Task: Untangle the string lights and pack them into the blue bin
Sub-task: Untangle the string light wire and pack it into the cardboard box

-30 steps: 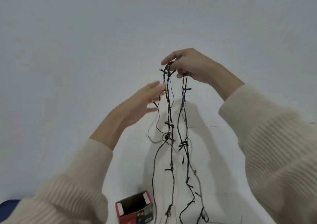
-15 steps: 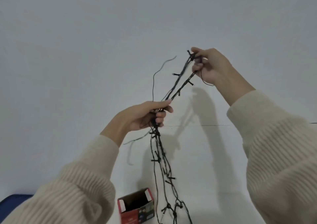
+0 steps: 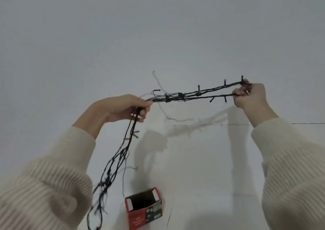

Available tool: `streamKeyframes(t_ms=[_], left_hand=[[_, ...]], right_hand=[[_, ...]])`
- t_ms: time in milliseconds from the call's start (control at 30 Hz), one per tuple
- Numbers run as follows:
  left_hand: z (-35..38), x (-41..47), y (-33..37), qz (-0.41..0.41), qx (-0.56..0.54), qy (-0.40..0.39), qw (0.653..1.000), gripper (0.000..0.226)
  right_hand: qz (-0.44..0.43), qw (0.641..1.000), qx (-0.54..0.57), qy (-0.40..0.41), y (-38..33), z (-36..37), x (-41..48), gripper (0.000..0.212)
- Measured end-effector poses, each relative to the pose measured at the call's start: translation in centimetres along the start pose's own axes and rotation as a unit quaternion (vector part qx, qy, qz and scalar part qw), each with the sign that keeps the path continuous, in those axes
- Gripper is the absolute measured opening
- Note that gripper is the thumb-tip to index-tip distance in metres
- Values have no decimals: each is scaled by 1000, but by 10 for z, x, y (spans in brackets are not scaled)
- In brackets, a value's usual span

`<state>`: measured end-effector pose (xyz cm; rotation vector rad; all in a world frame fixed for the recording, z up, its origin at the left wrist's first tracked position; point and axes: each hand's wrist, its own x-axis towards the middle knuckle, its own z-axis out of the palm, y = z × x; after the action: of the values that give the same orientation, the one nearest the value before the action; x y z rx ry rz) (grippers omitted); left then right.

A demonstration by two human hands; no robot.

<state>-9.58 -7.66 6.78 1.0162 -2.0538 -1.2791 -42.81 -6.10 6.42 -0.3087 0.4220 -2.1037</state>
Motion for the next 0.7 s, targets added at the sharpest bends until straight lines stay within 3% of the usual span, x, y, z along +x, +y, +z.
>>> streamKeyframes(t_ms=[133, 233, 367, 467, 533, 600, 633, 700], left_hand=[[-4, 4, 18, 32, -67, 97, 993, 19], [-4, 9, 27, 40, 7, 152, 988, 16], [-7, 9, 32, -13, 199, 137, 970, 16], [-4, 12, 38, -27, 176, 115, 977, 16], [2, 14, 41, -35, 156, 77, 984, 18], [10, 17, 43, -36, 160, 52, 985, 20], [15, 18, 45, -32, 174, 49, 983, 20], [25, 20, 50, -20, 212, 44, 976, 20]], right_hand=[[33, 999, -11, 29, 26, -39, 4, 31], [83, 994, -16, 74, 51, -73, 6, 32], [158, 982, -34, 100, 85, -124, -1, 33], [228, 969, -88, 44, 111, -158, -11, 49], [277, 945, -175, 16, 120, -174, -22, 35], [270, 880, -391, -6, 125, -176, -33, 19], [252, 840, -480, -34, 126, -174, -34, 30], [202, 819, -528, -103, 122, -151, -39, 45]])
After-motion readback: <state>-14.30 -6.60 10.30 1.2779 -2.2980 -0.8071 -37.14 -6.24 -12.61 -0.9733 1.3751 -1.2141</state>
